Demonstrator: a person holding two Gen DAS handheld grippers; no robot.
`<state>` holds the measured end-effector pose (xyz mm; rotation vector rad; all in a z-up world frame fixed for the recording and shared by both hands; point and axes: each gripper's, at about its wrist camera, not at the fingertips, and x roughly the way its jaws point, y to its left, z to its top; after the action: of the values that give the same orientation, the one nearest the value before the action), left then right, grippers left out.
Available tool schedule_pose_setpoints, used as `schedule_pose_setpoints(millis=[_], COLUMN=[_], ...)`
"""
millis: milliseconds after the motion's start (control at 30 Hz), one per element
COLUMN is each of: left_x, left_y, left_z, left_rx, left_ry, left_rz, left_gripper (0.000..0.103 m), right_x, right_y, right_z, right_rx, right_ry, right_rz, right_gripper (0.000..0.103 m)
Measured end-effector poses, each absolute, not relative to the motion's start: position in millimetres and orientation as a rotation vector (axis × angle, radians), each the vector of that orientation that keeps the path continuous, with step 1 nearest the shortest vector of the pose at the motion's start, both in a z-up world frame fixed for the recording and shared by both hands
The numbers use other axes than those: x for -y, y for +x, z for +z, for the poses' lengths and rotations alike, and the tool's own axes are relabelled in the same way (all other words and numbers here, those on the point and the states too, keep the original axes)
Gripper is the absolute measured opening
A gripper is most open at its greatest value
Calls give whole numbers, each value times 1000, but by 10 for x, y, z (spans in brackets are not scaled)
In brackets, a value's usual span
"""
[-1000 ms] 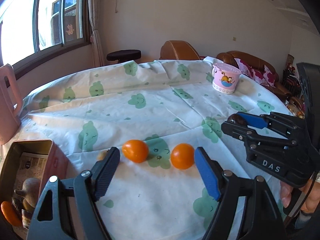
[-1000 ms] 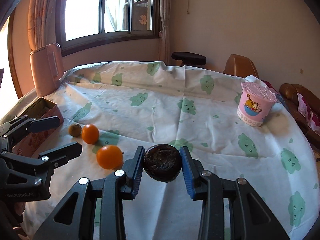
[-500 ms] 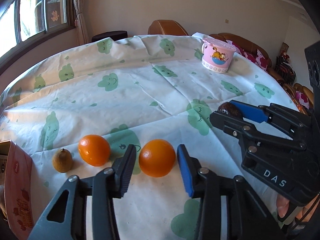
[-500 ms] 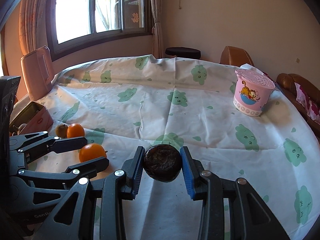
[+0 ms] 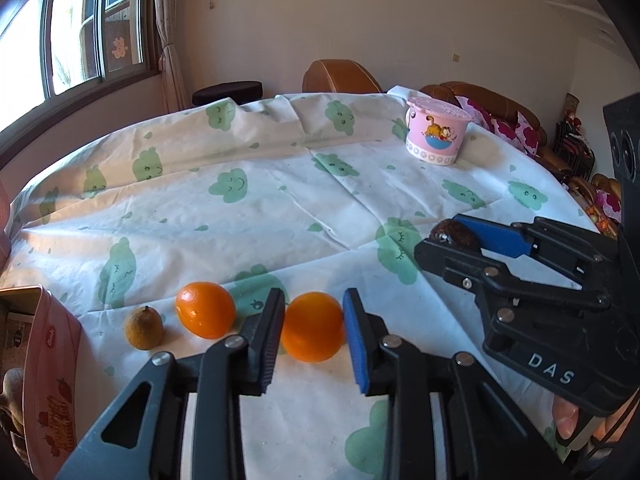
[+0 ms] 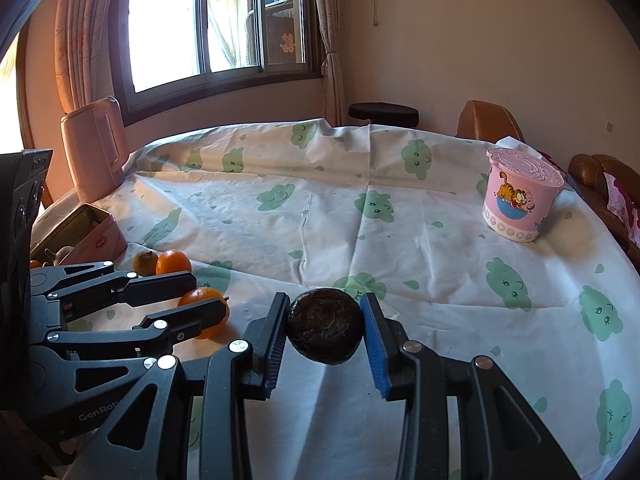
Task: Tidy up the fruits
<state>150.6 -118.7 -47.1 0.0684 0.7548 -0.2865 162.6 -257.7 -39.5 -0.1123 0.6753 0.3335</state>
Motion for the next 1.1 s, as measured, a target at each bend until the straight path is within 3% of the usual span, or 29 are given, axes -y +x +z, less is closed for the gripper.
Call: schedule_pose_setpoints(millis=[333,400,500,633,733,1100], left_x=[1203,1227,1240,1241,1293,1311], left_y=[1486,1481,1519,1566,1570,1476], left_z=[-451,-458,-498,-550,-574,-491], left_rx=[-742,-746,-776,-813,-826,-765], left_ry=[70,79,77,77,106,135], left_rz=[-306,-316,-320,-314,-311,-298], left_gripper=[27,47,52,52,36,36], right_x=[2578,2577,2600,2613,2613,2650], right_y=[1599,1599,1606,1618,1618,1600], right_z=[-378,-377,-379,-388,-393,-368], right_rx=[-662,-662,-662,-668,-670,-653], right_ry=[-110,-111,-101,-91,-91,-70], right_rz=[336,335,330,337,339,350], right_gripper=[38,38,38,38,38,38])
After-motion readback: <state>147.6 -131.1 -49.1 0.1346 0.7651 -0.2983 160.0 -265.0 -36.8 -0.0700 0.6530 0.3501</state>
